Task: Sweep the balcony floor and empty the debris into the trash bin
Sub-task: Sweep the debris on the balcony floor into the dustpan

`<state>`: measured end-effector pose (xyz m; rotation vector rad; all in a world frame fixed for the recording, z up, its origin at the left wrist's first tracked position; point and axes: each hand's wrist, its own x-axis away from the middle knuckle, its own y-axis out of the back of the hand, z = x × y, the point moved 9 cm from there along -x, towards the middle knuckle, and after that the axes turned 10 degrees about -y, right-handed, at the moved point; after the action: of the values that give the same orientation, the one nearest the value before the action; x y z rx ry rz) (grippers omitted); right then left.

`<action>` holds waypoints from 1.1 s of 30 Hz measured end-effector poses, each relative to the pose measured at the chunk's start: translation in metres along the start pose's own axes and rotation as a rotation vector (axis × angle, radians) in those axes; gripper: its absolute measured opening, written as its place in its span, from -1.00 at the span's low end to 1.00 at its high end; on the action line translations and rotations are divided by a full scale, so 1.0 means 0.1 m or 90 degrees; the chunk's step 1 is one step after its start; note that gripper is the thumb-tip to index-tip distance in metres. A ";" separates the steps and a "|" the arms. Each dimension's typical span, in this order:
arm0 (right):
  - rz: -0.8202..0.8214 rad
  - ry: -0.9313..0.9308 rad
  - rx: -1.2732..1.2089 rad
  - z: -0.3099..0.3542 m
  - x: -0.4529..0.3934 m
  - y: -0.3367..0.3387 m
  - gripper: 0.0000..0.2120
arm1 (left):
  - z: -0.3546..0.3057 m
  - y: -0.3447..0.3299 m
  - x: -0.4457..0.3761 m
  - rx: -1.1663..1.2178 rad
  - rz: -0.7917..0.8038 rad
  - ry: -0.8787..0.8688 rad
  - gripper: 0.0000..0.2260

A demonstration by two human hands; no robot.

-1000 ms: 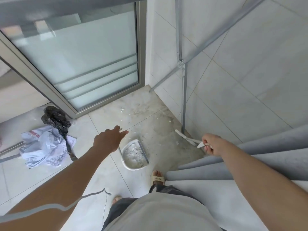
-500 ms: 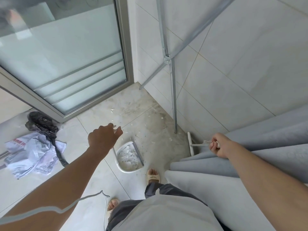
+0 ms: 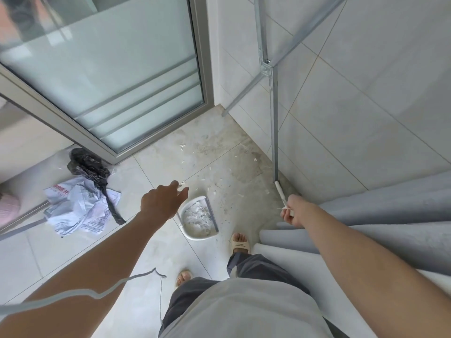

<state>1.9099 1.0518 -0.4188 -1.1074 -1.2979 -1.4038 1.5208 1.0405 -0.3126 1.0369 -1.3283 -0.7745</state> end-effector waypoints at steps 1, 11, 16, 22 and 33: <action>-0.001 -0.010 0.022 -0.07 0.03 -0.05 -0.81 | 0.00 -0.02 -0.01 -0.002 0.009 0.000 -0.56; 0.020 0.050 0.041 0.20 0.45 0.55 -0.86 | 0.14 -0.13 -0.18 0.004 0.060 -0.004 -0.61; -0.016 0.098 0.116 0.36 0.51 0.55 -0.86 | 0.21 -0.21 -0.22 0.013 0.076 -0.004 -0.60; 0.009 0.047 0.140 -0.08 0.18 0.01 -0.85 | 0.24 -0.23 -0.23 0.021 0.102 0.018 -0.67; 0.136 0.014 0.111 0.51 0.30 0.46 -0.83 | 0.16 -0.20 -0.19 -0.036 0.137 0.014 -0.80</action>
<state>1.9512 1.0989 -0.3782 -1.0745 -1.2230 -1.1205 1.5052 1.0481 -0.3389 0.8398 -1.3666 -0.6334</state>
